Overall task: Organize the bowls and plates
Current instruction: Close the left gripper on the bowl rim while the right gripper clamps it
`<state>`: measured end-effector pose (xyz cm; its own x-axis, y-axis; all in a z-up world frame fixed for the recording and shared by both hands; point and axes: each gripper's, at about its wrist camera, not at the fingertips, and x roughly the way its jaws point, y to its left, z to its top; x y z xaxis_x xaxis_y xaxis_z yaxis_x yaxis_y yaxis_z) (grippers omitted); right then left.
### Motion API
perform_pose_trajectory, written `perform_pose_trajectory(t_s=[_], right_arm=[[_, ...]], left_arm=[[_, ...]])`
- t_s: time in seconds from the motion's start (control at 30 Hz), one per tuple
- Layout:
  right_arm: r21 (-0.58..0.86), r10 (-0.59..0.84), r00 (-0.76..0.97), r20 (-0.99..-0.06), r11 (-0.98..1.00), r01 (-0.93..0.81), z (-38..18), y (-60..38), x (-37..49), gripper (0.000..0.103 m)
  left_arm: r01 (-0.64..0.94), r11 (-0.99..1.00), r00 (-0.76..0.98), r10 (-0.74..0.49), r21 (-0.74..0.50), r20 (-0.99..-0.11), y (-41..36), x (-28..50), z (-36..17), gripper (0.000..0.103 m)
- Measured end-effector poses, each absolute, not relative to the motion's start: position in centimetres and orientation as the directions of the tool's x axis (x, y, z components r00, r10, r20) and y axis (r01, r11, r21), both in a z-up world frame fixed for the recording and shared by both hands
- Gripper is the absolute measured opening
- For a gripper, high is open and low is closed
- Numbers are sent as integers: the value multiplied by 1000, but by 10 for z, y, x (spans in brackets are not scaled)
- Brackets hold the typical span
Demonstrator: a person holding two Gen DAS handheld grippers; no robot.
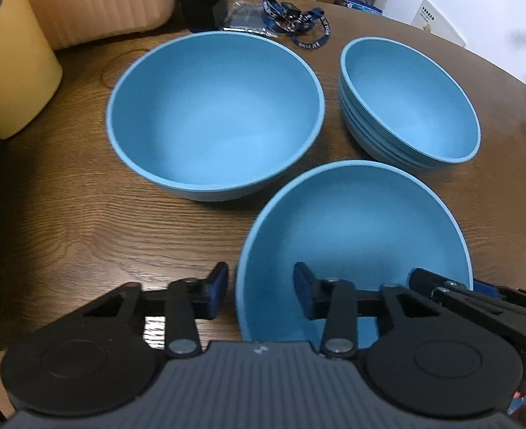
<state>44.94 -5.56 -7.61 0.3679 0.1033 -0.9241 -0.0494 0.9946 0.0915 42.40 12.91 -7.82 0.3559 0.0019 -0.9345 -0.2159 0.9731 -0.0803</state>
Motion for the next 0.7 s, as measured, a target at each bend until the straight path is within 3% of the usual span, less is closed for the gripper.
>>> perform_pose_trajectory(t_s=[0.03,0.27,0.7], right_arm=[[93,105,367,-924,994,-51,-77,-56,449,30],[122,138,362,-922,990,-66,-80,-56,447,11],[143,159,419,-894,987,-69,-69,-58,439,8]], left_arm=[[-216,973,353,-6,-87,-936,129,425,-80,30],[-219,970,343,-21,-102,-939,127,429,-87,20],[-213,970,372,-28,-115,-928,129,423,-79,20]])
